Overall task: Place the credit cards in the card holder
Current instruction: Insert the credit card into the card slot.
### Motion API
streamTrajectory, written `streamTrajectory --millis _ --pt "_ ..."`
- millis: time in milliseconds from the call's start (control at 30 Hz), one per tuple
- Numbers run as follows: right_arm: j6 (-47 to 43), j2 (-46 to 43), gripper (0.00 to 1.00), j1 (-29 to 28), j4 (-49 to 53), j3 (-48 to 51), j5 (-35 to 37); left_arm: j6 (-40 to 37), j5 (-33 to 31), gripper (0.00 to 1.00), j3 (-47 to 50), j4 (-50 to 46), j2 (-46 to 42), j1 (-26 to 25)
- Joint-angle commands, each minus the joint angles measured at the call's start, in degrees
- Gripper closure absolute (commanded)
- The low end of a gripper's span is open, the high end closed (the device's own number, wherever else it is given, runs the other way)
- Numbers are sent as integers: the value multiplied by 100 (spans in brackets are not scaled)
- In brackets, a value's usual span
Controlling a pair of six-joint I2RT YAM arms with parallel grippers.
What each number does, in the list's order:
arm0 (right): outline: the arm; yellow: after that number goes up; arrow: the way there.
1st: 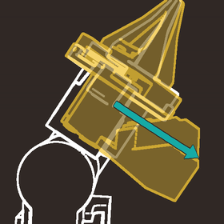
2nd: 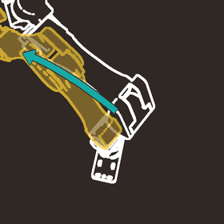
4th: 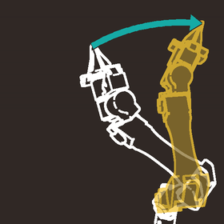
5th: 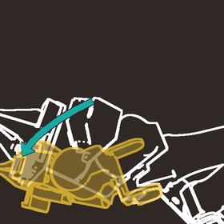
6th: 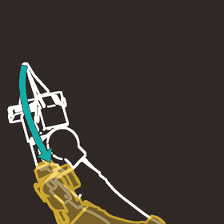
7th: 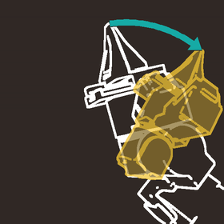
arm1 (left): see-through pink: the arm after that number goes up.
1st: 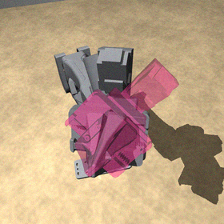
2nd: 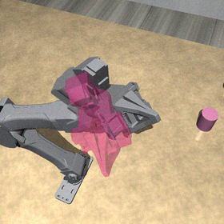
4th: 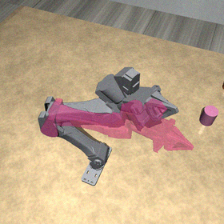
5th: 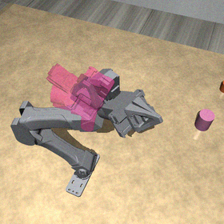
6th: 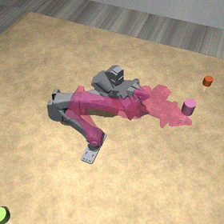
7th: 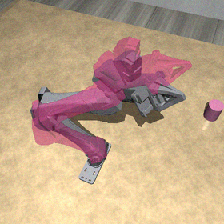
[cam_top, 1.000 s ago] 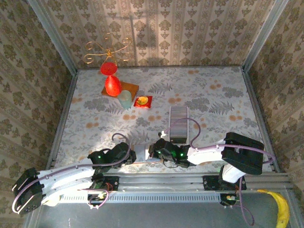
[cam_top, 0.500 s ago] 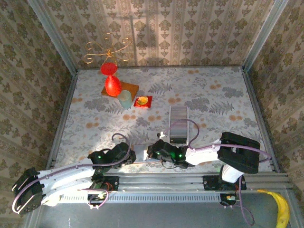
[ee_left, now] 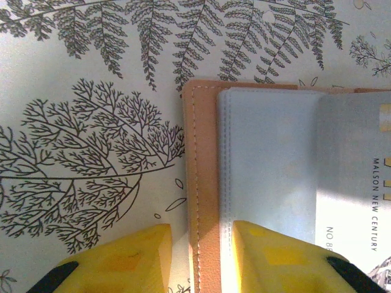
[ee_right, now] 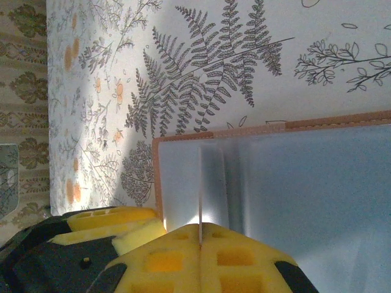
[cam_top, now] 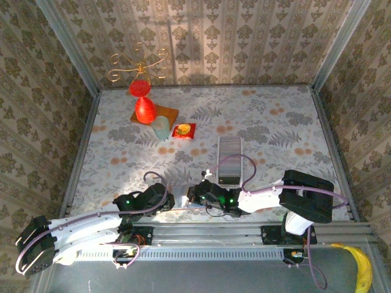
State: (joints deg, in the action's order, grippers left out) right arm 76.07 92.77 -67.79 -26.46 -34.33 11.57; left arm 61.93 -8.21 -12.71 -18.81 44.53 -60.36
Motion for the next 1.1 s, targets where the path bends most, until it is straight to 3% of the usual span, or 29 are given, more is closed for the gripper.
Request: streamTrajectory --millis 0,133,300,433,800,1067 --pt "89 74 100 -59 73 -63 1 117 187 68 172 -80 29 -84" --pt "-11 27 76 -59 522 -129 94 117 181 68 163 -97 21 -90" --pt "-217 -90 58 -59 1323 -338 205 126 179 69 172 -109 9 -99" --pt "-390 -117 58 -59 1597 -446 208 135 166 70 172 -93 9 -108" --pt "-632 170 72 -59 1687 -852 -10 152 158 71 168 -92 11 -139" --pt "-714 354 74 -76 1755 -1074 -189 161 152 71 172 -72 11 -143"
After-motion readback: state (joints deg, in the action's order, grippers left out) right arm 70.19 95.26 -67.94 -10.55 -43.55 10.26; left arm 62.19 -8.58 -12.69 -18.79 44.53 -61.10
